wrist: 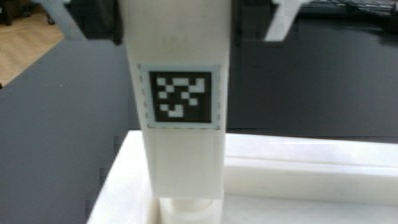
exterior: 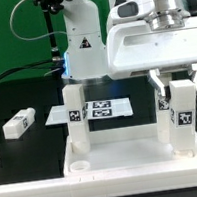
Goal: Assemble desk
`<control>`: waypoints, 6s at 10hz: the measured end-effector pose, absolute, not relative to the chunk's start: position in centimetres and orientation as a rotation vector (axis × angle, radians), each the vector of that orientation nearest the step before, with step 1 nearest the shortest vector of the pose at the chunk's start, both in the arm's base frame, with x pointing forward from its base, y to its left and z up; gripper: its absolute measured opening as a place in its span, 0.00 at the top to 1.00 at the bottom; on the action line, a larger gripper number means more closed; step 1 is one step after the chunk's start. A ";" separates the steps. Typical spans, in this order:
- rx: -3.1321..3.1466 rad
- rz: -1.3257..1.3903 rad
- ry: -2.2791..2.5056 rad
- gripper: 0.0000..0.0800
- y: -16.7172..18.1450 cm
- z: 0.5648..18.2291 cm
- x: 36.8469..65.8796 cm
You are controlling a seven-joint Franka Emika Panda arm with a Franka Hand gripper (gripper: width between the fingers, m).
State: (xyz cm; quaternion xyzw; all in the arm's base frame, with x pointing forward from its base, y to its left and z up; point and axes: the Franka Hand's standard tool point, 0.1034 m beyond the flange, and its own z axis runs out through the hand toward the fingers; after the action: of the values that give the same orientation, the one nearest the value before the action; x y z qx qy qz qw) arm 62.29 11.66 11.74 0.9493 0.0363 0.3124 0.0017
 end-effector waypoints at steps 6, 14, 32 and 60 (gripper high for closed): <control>2.980 0.975 0.115 0.55 11.5 12.0 62.3; 2.979 0.974 0.120 0.19 11.5 11.9 62.3; 3.146 0.173 0.007 0.19 10.8 14.0 64.7; 2.861 0.085 -1.553 0.19 12.1 12.2 63.6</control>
Offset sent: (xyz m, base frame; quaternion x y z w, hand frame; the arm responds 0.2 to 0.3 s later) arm -0.0031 -0.0032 0.0096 0.0016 -0.0166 0.0059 0.9998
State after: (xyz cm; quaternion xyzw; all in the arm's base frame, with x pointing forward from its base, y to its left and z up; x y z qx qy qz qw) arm 63.58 12.10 12.19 0.8771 -0.4761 0.0261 -0.0572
